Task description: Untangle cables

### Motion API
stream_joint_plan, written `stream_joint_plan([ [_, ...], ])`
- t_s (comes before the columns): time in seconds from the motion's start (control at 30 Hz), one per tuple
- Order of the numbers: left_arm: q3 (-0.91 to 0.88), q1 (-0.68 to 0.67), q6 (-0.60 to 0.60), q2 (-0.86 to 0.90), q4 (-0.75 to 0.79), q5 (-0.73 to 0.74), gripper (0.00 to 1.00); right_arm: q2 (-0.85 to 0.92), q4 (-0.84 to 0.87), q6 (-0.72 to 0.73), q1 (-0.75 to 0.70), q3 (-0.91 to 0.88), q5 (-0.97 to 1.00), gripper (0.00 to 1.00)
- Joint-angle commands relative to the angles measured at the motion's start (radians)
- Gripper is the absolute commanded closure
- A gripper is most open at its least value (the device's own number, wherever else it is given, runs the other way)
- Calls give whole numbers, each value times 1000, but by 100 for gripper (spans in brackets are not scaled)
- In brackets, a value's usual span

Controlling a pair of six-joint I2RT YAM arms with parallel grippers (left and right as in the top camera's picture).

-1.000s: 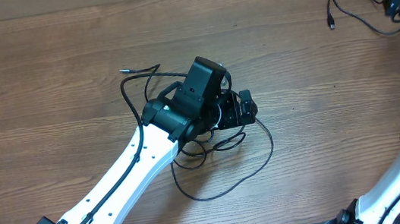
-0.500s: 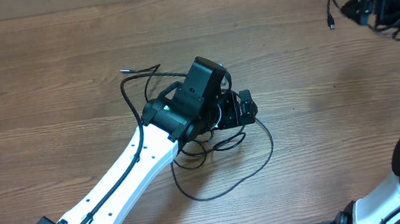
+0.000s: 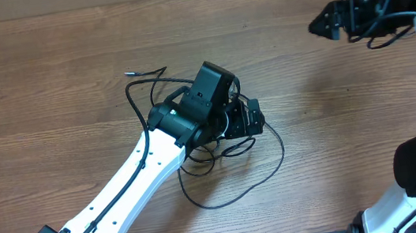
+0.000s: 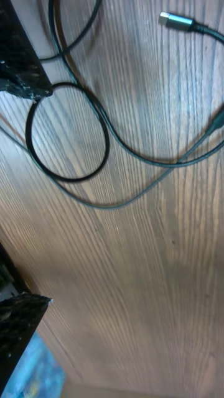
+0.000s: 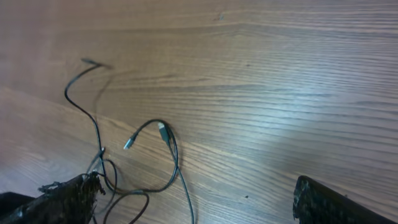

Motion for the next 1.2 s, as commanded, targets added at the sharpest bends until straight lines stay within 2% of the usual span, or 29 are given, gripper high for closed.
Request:
stream_joint_plan([
  [0.0,15,33,164,3,-28,-10,0,0,-10,0,47,6,85,0],
  [0.3,15,204,197,3,-153,-142,0,0,-60,0,116,5,132,0],
  [0.4,15,290,287,3,-167,-152,0,0,-87,0,143,5,132,0],
  [0.57,15,378,289,3,-174,-215,0,0,-90,-9,184,-16,132,0],
  [0.83,15,535,289,3,-174,-218,1,0,-87,-48,265,-89,132,0],
  [1.17,15,592,289,3,-173,-218,0,0,-85,-105,352,-250,132,0],
])
